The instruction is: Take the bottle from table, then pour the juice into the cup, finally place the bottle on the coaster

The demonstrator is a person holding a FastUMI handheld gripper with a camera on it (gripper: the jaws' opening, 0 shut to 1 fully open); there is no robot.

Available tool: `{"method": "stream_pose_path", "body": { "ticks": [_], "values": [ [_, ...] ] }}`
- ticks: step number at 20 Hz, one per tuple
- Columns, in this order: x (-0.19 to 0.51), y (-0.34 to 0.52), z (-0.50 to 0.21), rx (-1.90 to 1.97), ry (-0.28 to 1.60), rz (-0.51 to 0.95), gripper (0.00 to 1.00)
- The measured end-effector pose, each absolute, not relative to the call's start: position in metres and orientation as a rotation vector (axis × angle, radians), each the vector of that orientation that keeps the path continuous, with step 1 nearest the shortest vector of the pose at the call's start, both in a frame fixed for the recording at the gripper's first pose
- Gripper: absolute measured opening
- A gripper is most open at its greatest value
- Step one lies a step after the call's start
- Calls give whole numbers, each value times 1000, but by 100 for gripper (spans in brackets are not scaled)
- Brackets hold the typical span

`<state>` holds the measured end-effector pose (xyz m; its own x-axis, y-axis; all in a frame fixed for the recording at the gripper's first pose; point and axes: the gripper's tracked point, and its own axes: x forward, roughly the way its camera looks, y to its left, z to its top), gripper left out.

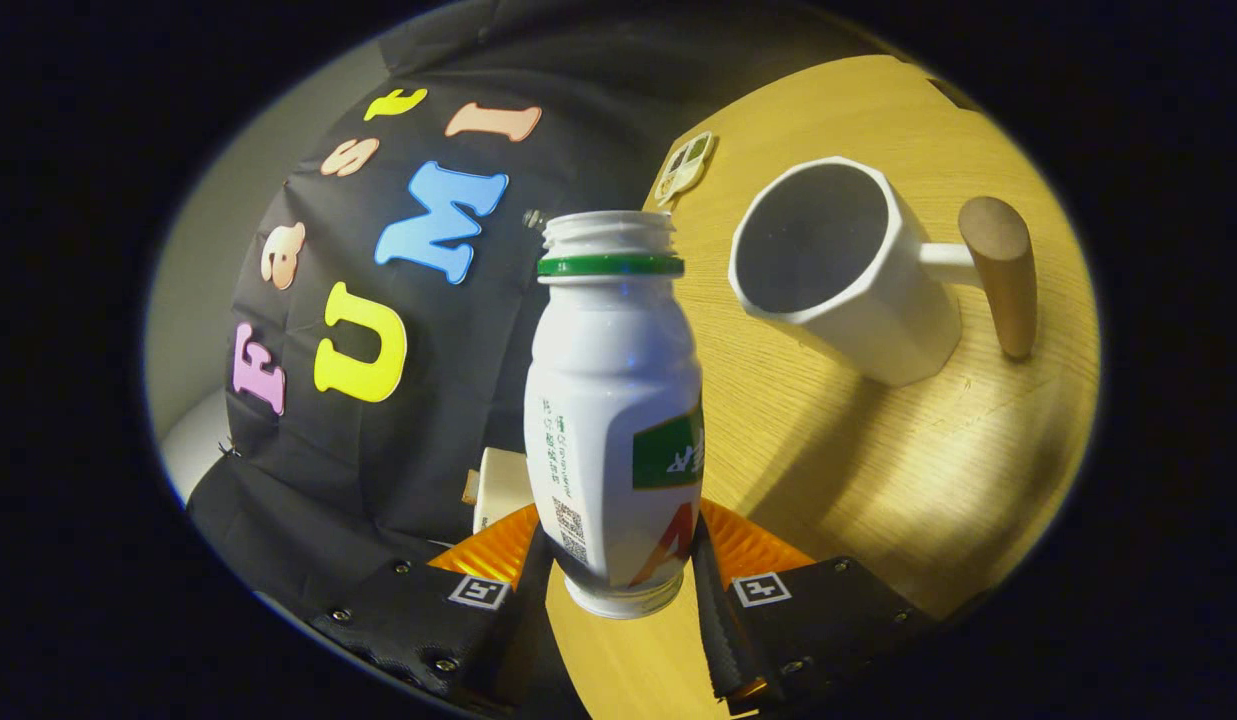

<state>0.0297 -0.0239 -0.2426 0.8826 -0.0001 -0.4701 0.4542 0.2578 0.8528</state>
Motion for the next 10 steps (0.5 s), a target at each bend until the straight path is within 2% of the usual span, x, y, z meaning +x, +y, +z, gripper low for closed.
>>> {"method": "stream_pose_path", "body": {
  "ticks": [10],
  "values": [
    [30, -18, -239, 1441, 433, -305, 66]
  ]
}}
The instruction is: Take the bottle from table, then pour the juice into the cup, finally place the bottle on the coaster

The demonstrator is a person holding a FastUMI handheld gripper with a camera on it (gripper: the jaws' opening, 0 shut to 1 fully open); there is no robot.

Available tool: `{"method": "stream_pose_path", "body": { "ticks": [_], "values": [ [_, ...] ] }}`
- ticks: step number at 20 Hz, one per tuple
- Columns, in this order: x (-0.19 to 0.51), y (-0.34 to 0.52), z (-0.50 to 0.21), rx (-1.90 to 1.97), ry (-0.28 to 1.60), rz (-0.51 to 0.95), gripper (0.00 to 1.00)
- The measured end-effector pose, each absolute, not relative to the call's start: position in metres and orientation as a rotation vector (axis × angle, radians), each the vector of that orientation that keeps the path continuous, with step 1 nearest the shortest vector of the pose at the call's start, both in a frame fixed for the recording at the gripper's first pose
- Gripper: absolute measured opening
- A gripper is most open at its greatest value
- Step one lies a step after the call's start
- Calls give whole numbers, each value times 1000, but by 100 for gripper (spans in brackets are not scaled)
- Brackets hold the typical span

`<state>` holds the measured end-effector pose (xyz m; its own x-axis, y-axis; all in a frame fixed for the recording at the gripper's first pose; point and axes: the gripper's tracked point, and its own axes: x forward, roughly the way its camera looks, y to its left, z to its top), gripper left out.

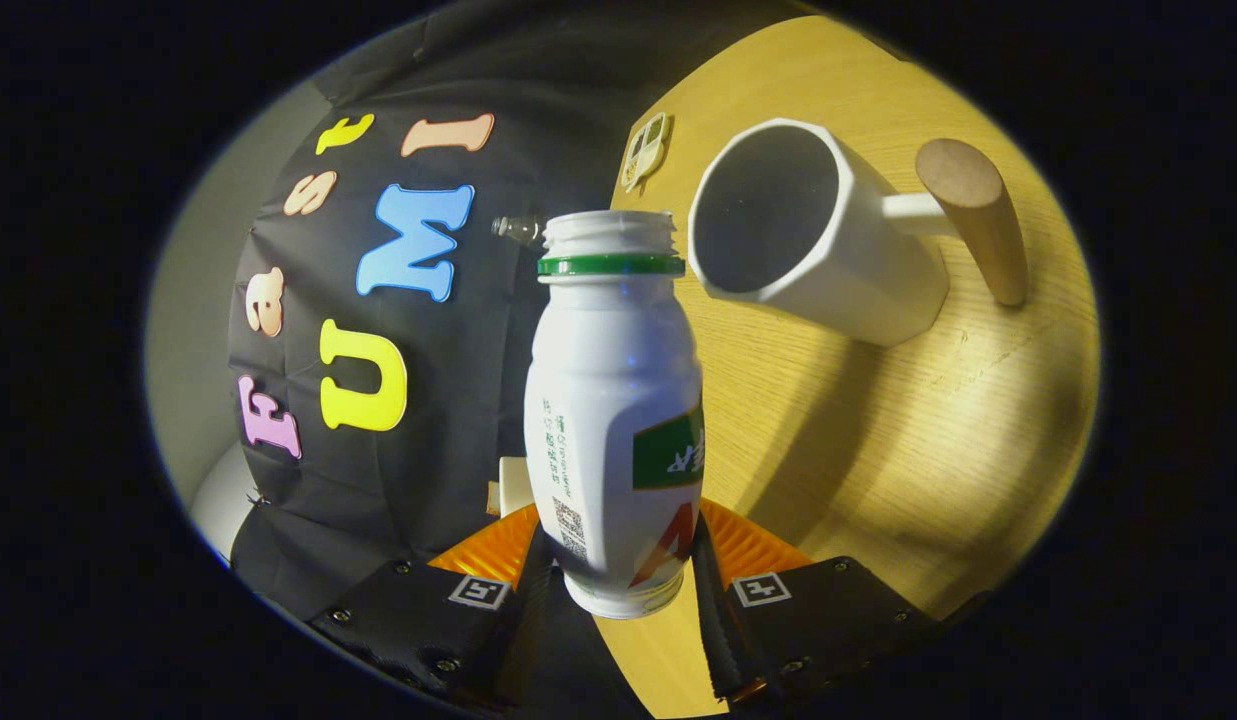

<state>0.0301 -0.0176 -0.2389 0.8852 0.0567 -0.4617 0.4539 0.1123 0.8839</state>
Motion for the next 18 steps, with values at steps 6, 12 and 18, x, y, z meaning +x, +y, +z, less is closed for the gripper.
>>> {"method": "stream_pose_path", "body": {
  "ticks": [6, 12, 18],
  "values": [
    [31, -15, -236, 1509, 444, -300, 66],
    [28, -16, -232, 1573, 456, -304, 66],
    [28, -17, -228, 1647, 469, -310, 66]
  ]
}}
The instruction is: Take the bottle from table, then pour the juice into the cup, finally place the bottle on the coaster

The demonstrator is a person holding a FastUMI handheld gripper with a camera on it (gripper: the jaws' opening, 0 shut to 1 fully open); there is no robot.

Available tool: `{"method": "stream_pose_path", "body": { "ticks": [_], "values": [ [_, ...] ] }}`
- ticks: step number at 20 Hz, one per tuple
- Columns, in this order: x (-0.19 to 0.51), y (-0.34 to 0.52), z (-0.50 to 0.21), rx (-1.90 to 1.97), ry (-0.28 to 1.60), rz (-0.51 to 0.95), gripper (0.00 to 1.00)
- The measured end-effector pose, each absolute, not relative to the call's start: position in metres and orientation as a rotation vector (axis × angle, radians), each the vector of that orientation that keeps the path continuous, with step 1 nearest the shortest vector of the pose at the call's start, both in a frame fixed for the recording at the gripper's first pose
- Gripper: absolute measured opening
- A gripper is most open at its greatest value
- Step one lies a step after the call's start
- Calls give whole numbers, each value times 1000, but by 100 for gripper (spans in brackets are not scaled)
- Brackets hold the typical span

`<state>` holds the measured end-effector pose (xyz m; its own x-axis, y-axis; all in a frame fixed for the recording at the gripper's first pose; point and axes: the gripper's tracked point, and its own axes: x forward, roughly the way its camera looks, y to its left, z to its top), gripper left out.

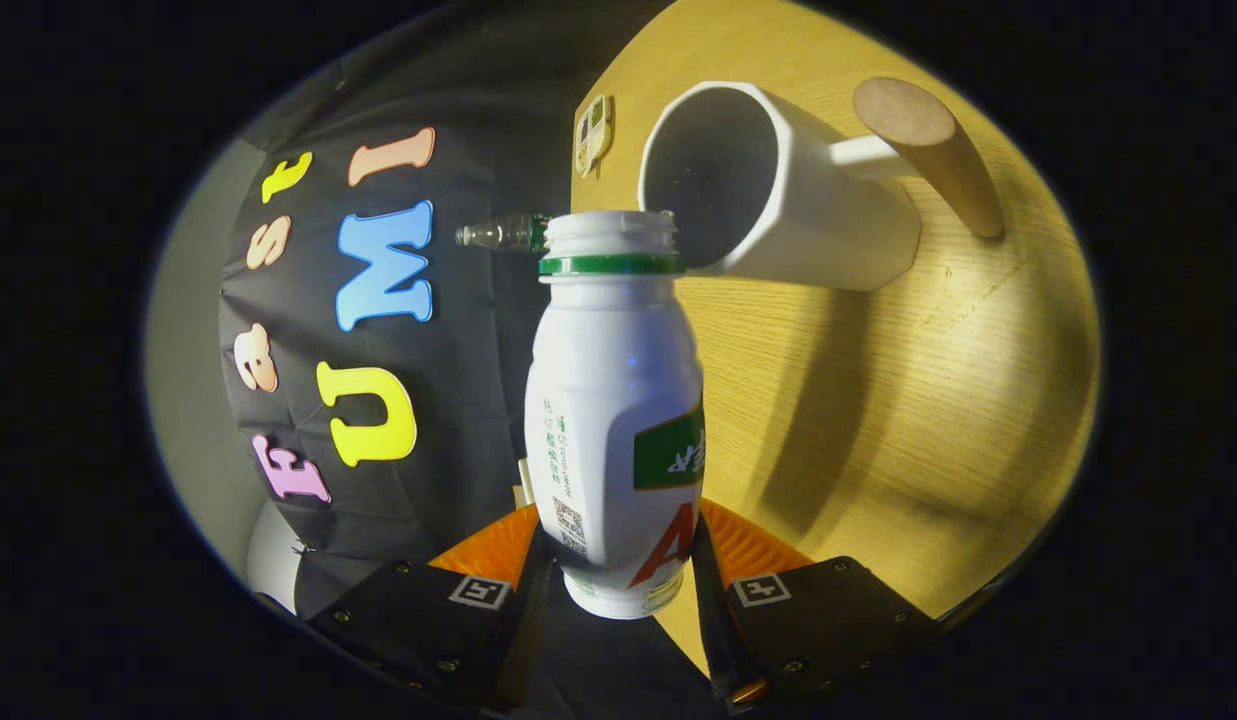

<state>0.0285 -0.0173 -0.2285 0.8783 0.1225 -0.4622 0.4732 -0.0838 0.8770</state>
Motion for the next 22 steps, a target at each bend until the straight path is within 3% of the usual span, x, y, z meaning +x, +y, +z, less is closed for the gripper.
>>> {"method": "stream_pose_path", "body": {
  "ticks": [22],
  "values": [
    [26, -23, -212, 1799, 519, -314, 66]
  ]
}}
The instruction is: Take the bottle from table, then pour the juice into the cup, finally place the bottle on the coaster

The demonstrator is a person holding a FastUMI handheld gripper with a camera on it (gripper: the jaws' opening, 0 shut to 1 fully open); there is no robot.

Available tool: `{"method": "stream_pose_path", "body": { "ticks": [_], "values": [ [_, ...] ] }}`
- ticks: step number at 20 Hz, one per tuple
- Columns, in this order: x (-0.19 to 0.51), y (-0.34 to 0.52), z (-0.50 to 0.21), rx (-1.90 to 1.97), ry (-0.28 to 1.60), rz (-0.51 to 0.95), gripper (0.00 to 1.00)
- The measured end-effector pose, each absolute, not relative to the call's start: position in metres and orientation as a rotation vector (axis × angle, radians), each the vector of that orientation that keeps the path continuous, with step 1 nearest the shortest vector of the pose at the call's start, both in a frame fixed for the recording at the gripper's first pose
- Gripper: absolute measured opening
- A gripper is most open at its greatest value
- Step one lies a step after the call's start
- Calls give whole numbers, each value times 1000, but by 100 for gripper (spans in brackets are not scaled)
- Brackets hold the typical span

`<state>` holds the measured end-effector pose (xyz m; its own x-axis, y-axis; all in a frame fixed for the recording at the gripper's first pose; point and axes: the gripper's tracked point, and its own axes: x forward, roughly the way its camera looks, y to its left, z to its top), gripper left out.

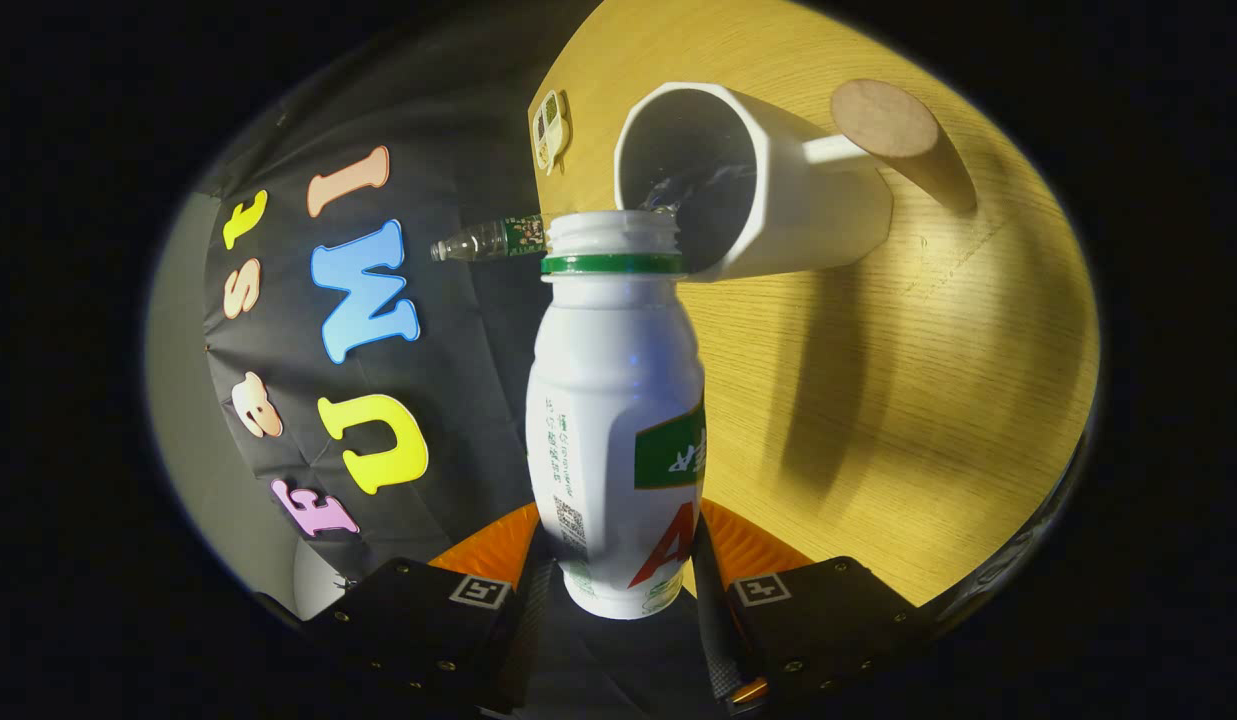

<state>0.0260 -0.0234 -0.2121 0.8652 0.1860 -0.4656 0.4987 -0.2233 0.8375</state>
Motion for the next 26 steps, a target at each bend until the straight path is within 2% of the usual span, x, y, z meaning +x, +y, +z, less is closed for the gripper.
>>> {"method": "stream_pose_path", "body": {
  "ticks": [26],
  "values": [
    [21, -25, -200, 1932, 585, -305, 66]
  ]
}}
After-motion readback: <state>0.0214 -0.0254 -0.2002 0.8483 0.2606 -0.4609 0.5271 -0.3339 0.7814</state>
